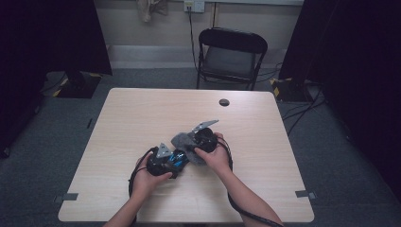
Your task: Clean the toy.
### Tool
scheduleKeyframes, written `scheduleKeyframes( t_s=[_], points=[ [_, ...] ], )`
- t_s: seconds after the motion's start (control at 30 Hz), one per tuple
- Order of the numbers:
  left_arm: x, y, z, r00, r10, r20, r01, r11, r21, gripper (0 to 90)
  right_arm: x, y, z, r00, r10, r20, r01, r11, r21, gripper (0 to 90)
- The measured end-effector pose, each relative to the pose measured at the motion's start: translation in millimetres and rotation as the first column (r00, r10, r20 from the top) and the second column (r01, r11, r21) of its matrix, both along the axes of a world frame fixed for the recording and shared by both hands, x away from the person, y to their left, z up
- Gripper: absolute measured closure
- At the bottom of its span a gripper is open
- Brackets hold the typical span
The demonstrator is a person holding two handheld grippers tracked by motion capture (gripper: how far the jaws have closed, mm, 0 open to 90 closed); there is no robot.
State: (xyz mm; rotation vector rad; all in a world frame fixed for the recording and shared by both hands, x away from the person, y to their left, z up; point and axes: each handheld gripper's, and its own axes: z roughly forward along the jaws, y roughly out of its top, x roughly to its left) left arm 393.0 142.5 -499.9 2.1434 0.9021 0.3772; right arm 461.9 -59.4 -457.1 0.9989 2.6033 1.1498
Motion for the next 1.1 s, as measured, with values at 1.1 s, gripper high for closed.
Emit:
scheduleKeyframes(
  t_s=[1.1],
  points=[
    [0.2, 0.1, 0.0, 1.0, -0.001, -0.001, 0.001, 1.0, -0.001, 24.1, 24.5, -32.8, -12.3, 0.9911, -0.133, -0.001, 0.133, 0.9911, -0.002, 71.9]
  ],
)
